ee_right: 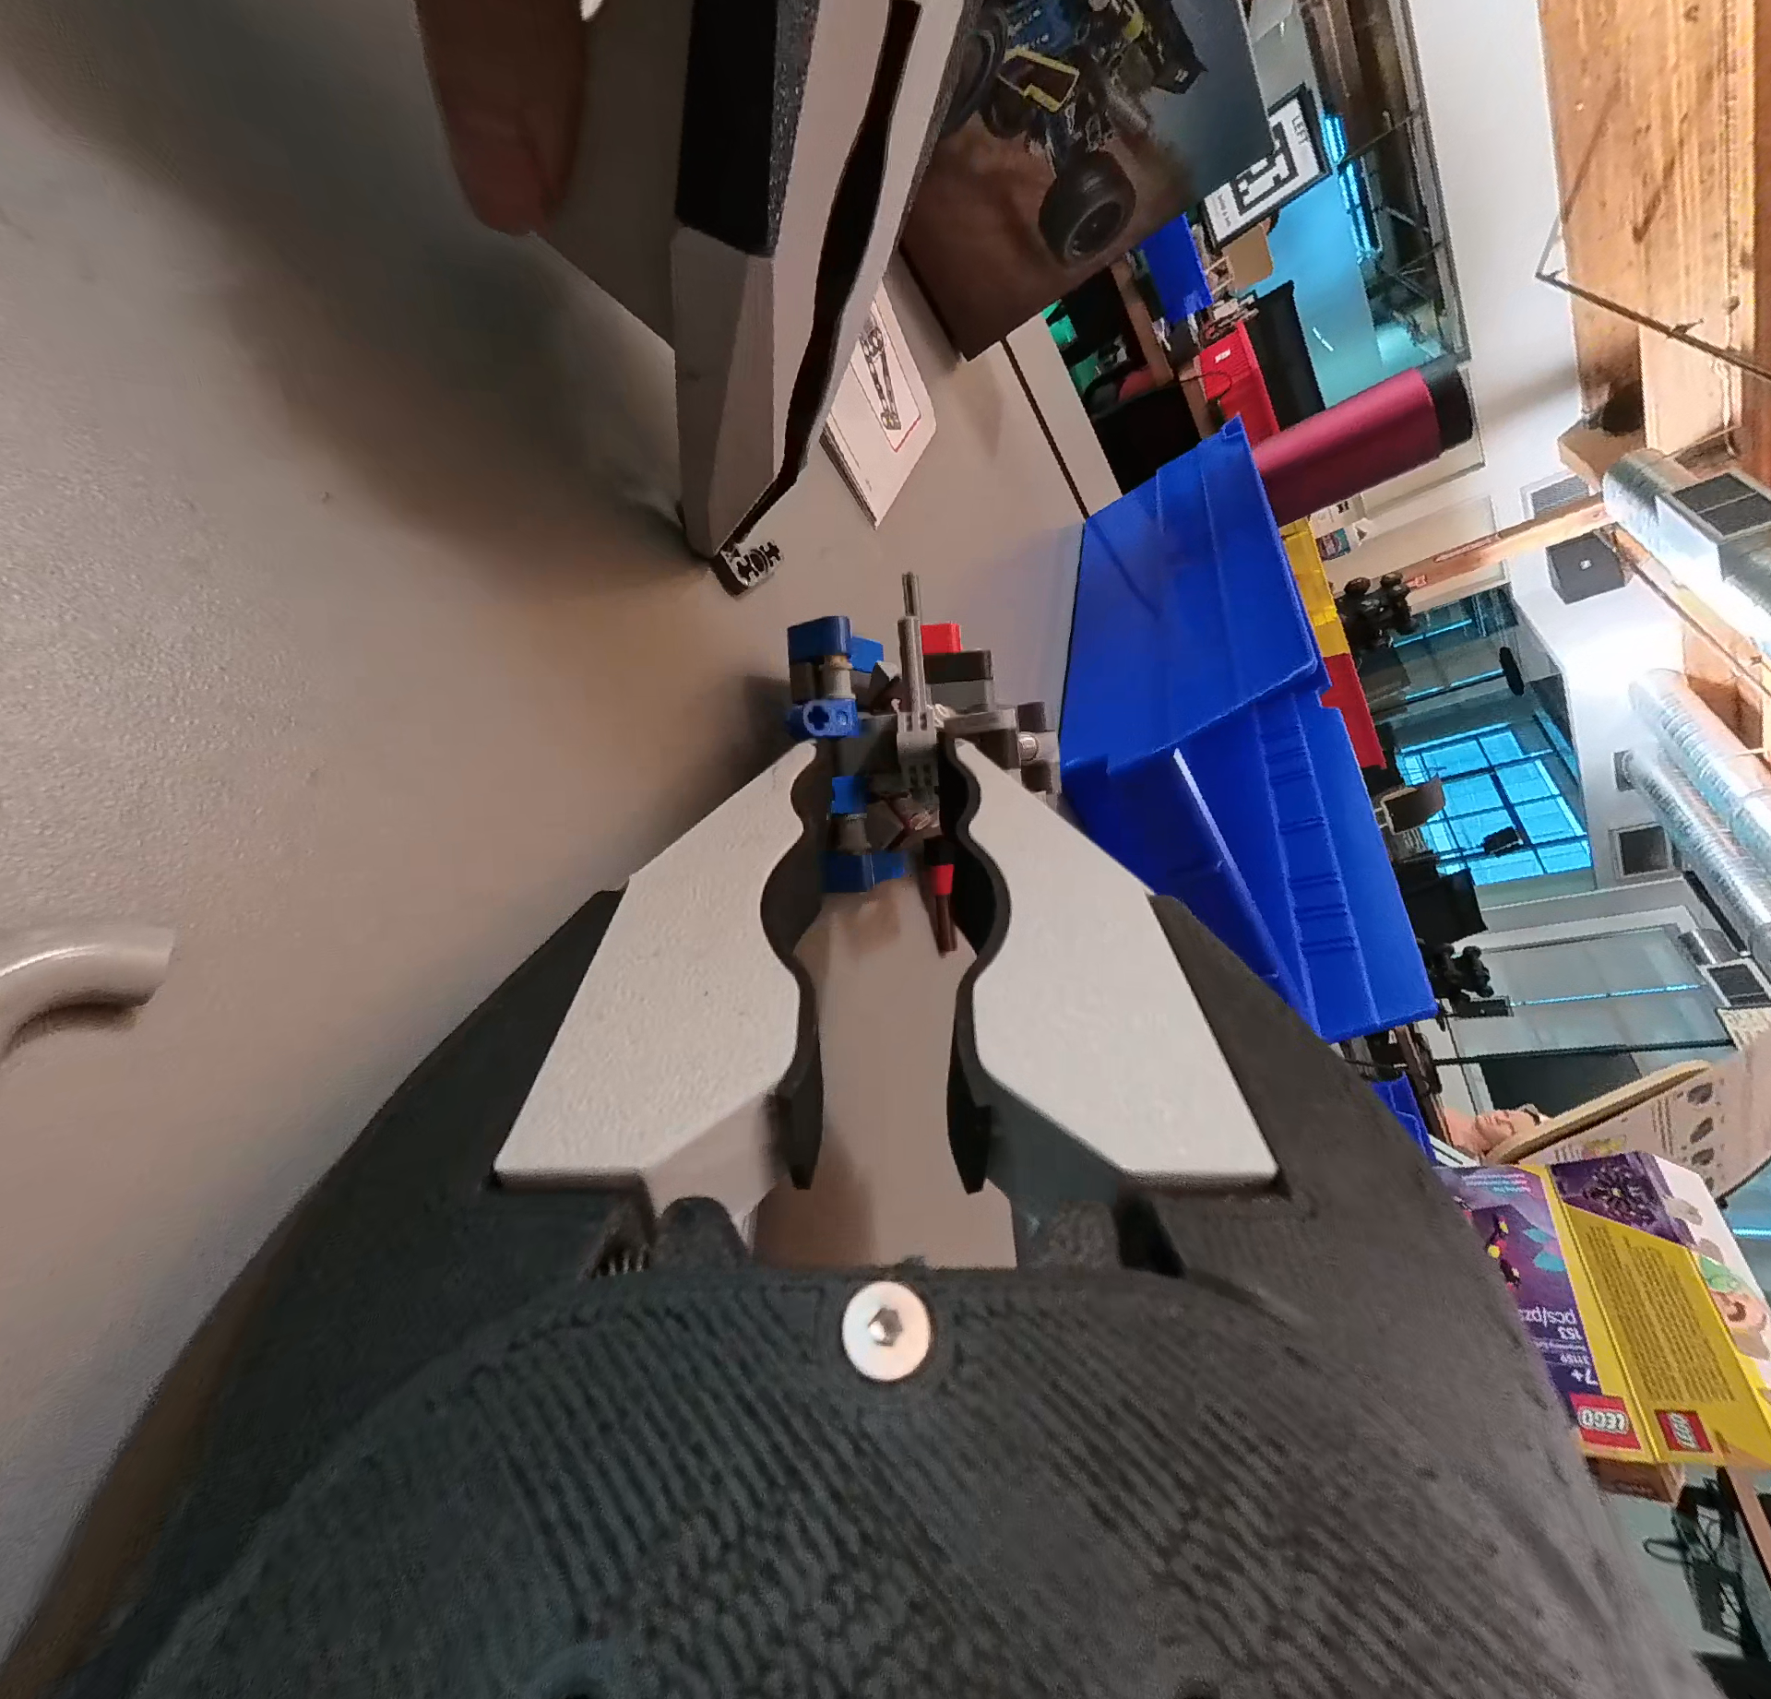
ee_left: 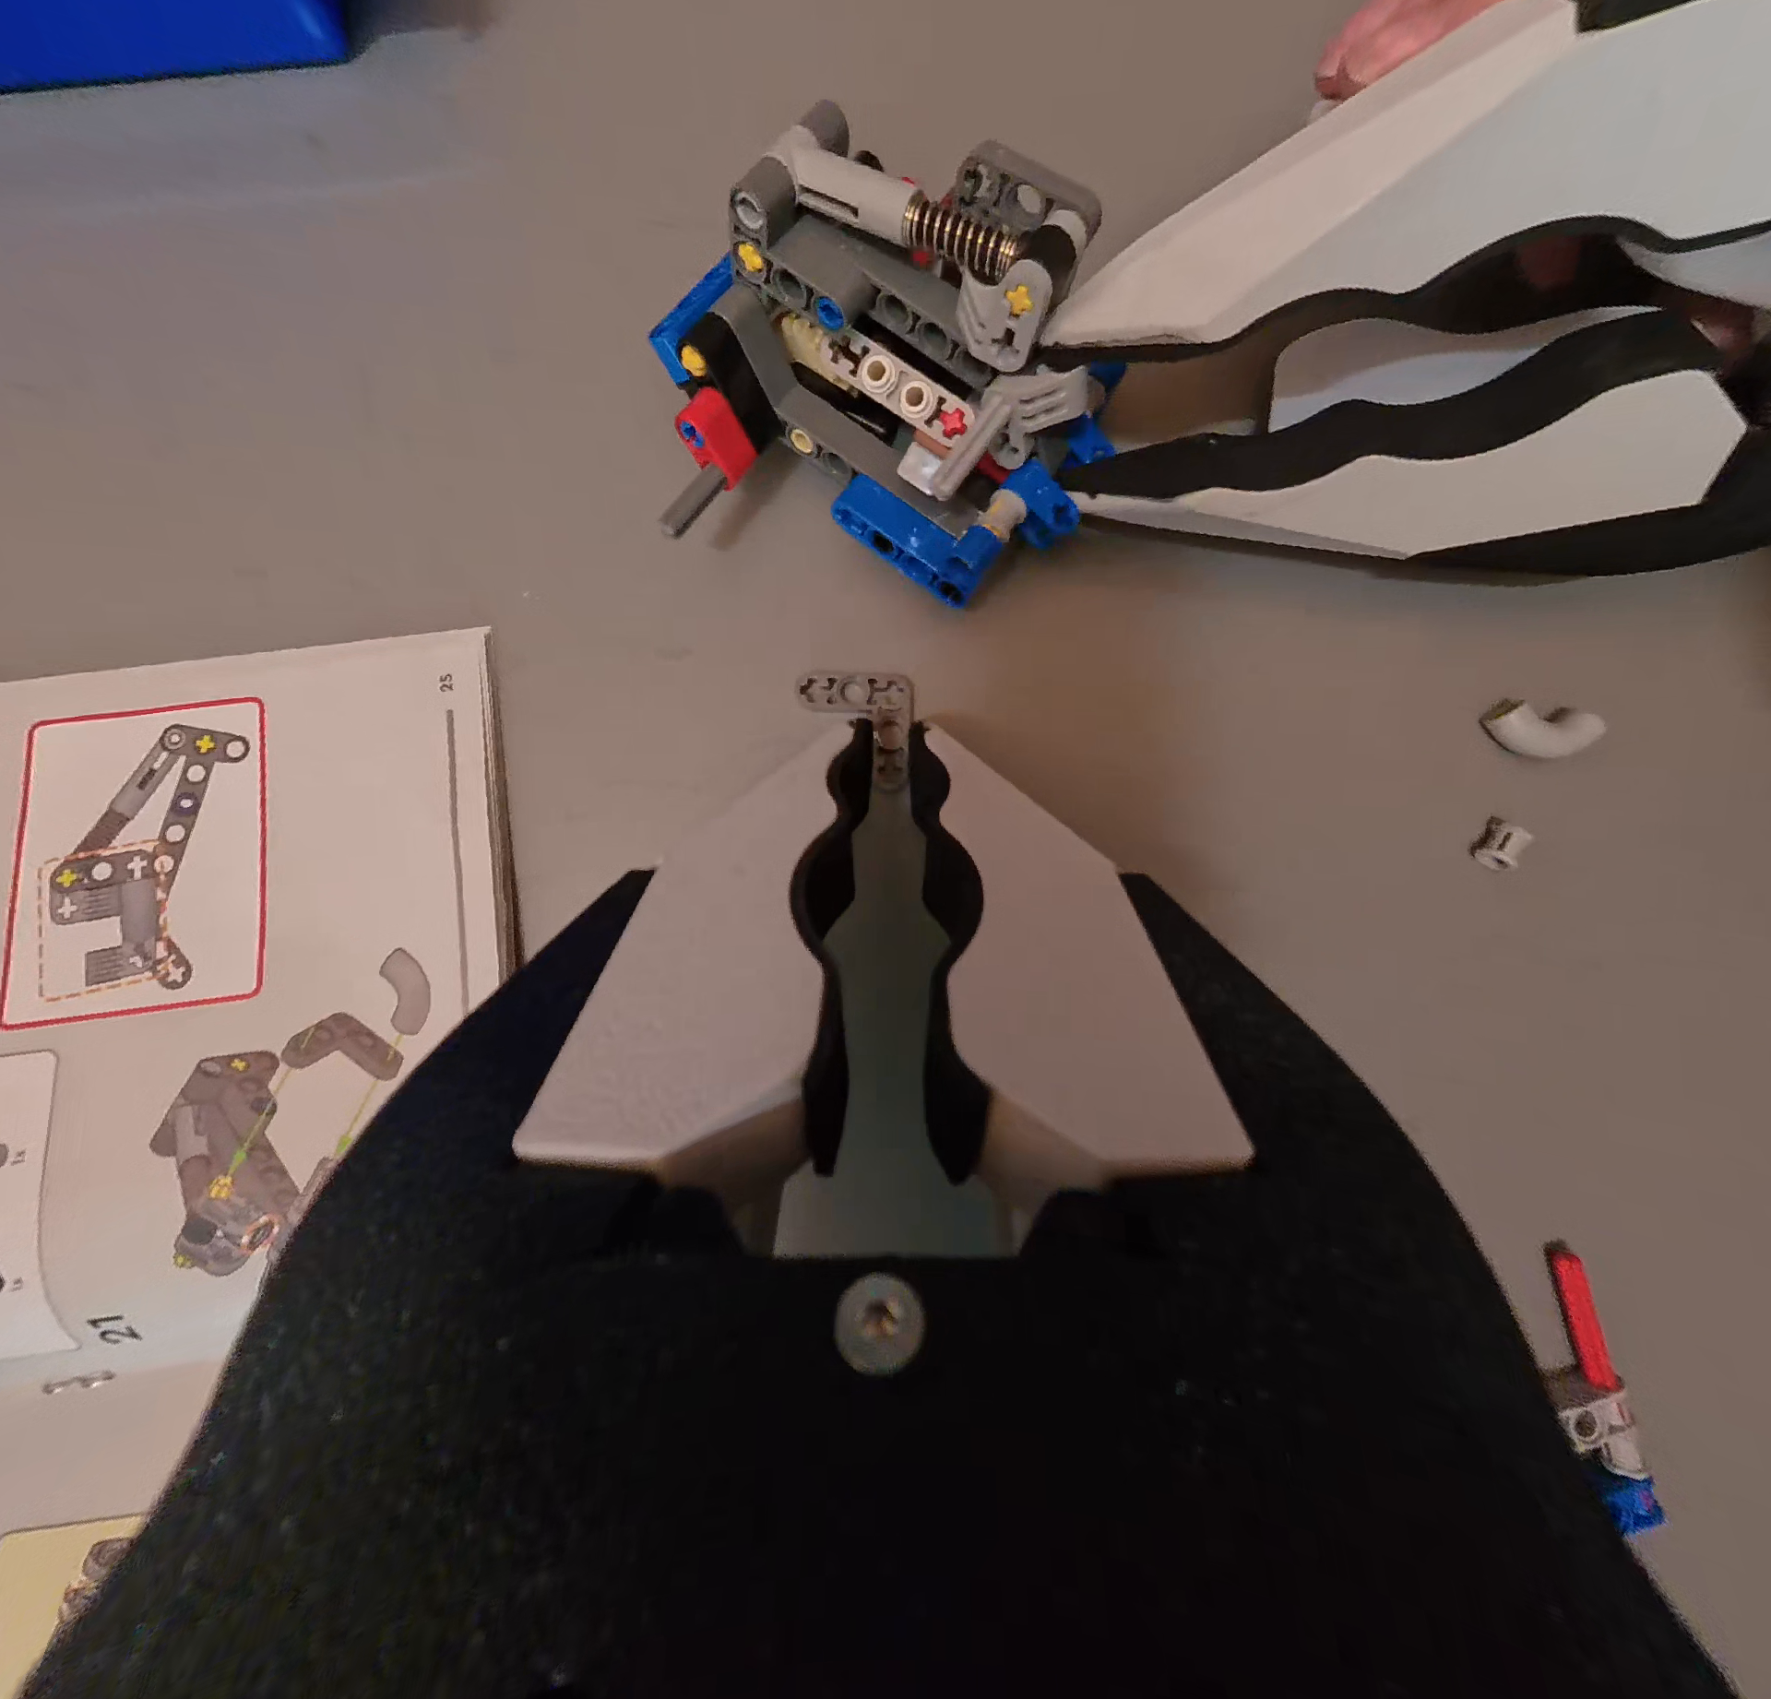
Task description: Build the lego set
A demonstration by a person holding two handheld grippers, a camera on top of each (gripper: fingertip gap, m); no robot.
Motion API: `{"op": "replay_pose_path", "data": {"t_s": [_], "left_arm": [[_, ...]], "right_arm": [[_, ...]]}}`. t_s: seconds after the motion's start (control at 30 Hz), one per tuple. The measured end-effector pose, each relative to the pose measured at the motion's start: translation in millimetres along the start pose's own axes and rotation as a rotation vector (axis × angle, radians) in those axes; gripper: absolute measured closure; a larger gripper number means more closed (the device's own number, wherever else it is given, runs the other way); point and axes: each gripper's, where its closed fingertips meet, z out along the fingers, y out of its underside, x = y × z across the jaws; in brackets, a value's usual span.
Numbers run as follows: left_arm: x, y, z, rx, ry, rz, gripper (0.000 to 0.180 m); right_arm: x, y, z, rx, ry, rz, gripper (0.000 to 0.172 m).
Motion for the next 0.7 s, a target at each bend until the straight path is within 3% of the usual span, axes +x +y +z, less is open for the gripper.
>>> {"op": "replay_pose_path", "data": {"t_s": [0.07,0.1,0.33,0.43,0.7], "left_arm": [[0.0,0.2,-0.1,-0.002,0.009,0.006,0.176],[0.0,0.1,-0.1,0.0,0.014,0.009,0.176],[0.0,-0.3,-0.1,0.039,0.047,-0.001,0.176],[1.1,-2.7,-0.9,0.068,0.127,-0.064,0.176],[10.2,-65.5,-20.6,0.466,0.538,-0.344,0.176]], "right_arm": [[0.5,0.3,0.5,-0.004,-0.003,0.007,0.156],[3.3,-1.2,-0.6,0.005,0.011,0.007,0.166],[5.6,1.1,-0.9,-0.001,0.025,-0.015,0.166],[4.9,0.7,-1.1,0.0,0.029,-0.039,0.166],[11.4,1.9,-4.8,0.021,0.031,0.05,0.167]]}}
